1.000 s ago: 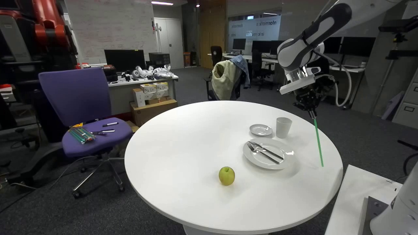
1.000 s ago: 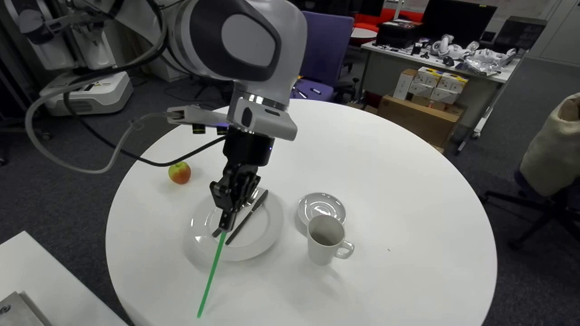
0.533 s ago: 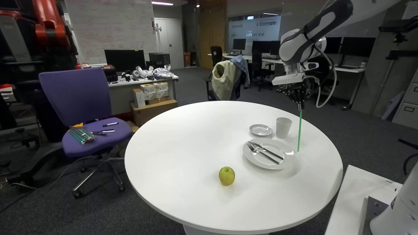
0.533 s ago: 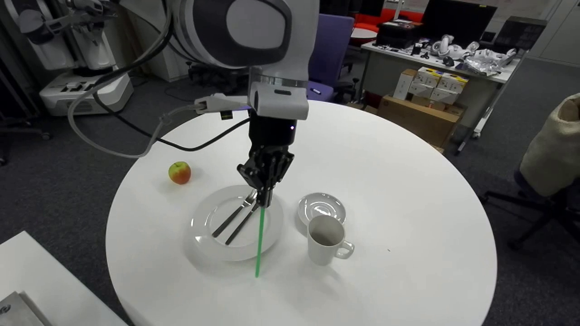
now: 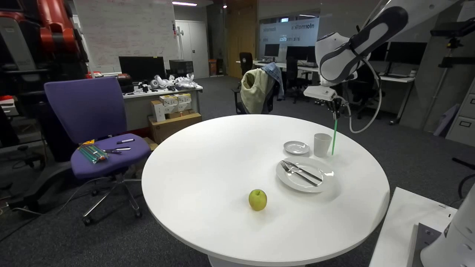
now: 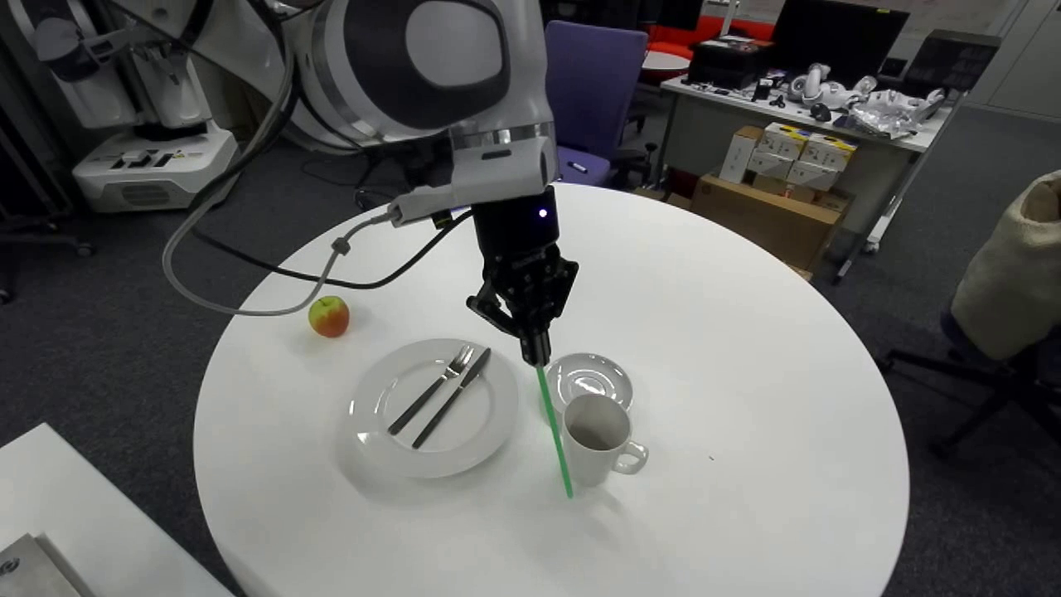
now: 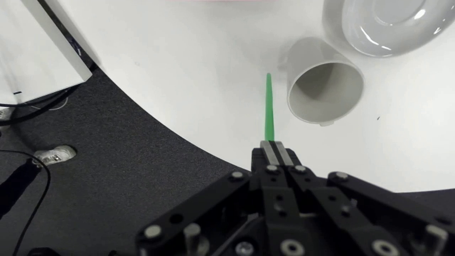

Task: Remove the green straw from the cup and put it on the table

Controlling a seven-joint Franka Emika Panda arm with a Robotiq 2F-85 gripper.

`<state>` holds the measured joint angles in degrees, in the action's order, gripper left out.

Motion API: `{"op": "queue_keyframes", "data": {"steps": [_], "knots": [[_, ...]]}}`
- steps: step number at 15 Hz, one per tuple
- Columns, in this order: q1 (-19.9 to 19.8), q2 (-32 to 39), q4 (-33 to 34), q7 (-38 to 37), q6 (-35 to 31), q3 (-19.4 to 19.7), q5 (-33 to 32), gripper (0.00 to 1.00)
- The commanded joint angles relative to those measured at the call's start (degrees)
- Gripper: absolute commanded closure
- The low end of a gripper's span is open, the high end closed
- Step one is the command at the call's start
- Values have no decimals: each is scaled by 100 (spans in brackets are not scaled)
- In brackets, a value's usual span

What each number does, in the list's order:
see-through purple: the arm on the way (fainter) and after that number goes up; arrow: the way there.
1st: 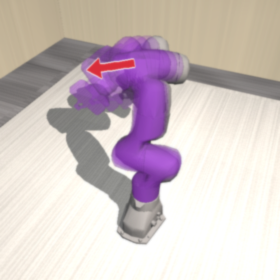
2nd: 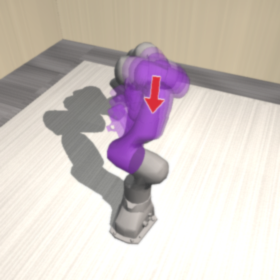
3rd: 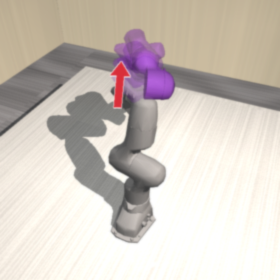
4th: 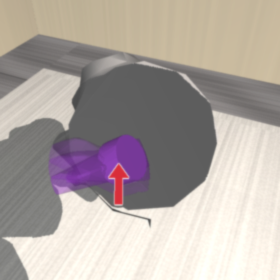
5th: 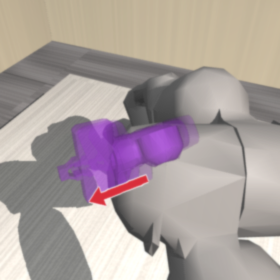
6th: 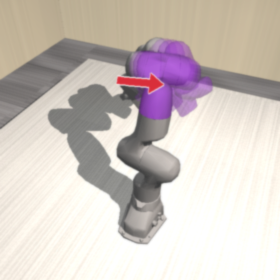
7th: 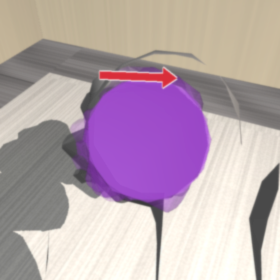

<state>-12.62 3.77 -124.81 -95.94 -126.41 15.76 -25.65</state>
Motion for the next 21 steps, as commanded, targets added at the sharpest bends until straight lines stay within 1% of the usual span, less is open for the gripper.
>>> {"op": "queue_keyframes", "data": {"steps": [1,5,7,8,11,13,18,21], "knots": [[43,-235,-277,-656,-168,-18,-506,100],[89,-208,-354,-1312,-154,-53,-1080,100],[162,-188,-463,-2008,-216,-75,-1831,100],[214,-176,-555,-2501,-250,-95,-2414,100],[330,-163,-818,-3622,-67,-239,-3789,100],[380,-177,-990,-4173,42,-354,-4364,100],[468,-248,-1191,-5165,361,-568,-5525,100],[559,-234,-1255,-5648,972,-714,-6412,100]]}}
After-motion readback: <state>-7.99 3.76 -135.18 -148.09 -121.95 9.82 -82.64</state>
